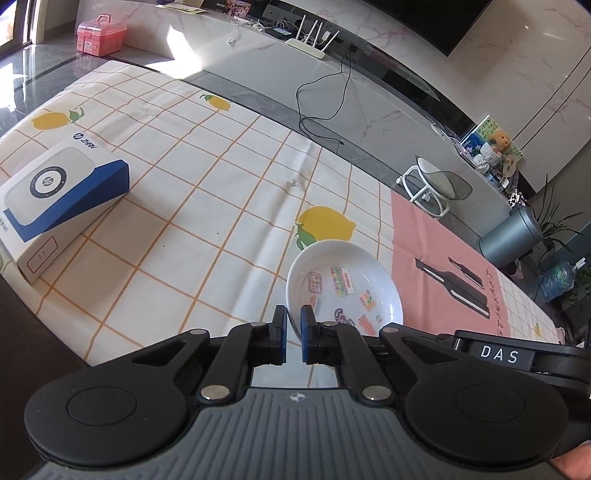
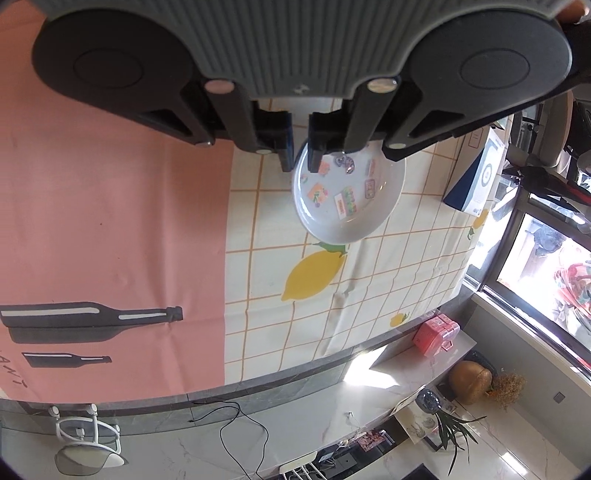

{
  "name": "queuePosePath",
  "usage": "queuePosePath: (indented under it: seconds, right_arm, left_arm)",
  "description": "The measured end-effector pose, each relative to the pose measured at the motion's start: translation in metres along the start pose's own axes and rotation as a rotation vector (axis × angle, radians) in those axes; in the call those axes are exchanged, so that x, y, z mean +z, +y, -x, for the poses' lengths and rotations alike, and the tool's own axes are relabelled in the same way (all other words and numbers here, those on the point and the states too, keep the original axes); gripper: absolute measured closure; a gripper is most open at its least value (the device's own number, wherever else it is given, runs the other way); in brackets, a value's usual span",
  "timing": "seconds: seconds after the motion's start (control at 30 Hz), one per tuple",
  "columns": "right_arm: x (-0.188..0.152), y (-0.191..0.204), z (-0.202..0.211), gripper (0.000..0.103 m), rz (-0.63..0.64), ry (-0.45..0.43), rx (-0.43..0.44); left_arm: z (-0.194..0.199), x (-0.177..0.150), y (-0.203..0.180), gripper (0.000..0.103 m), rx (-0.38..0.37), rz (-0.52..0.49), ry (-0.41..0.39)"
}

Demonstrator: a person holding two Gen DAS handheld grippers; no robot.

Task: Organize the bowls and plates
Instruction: 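Close both tools on the small white bowl rim, then carry the small white bowl and lower it onto the glass plate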

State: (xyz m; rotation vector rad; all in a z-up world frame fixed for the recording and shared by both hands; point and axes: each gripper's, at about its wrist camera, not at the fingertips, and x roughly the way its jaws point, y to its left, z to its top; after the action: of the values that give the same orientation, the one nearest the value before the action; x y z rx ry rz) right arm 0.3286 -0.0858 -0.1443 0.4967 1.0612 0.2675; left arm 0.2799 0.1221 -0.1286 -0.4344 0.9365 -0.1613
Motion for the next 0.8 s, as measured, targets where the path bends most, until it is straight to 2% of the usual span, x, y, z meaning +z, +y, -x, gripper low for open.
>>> queuePosePath:
  seconds: [0.2, 0.6, 0.8]
  right_arm:
    - [-0.005, 0.006, 0.037, 0.1, -0.009, -0.038, 0.013]
    - [-0.035, -0.008, 0.14, 0.101, -0.068, -0.173, 0.05]
    - [-0.063, -0.035, 0.188, 0.101, -0.125, -0.224, 0.06]
  left_arm:
    - [0.037, -0.001, -0.017, 0.097, -0.021, 0.037, -0.004]
    - [0.106, -0.024, -0.086, 0.098, -0.071, -0.056, -0.059]
    - [0.124, -0.054, -0.119, 0.098, -0.126, -0.097, -0.057]
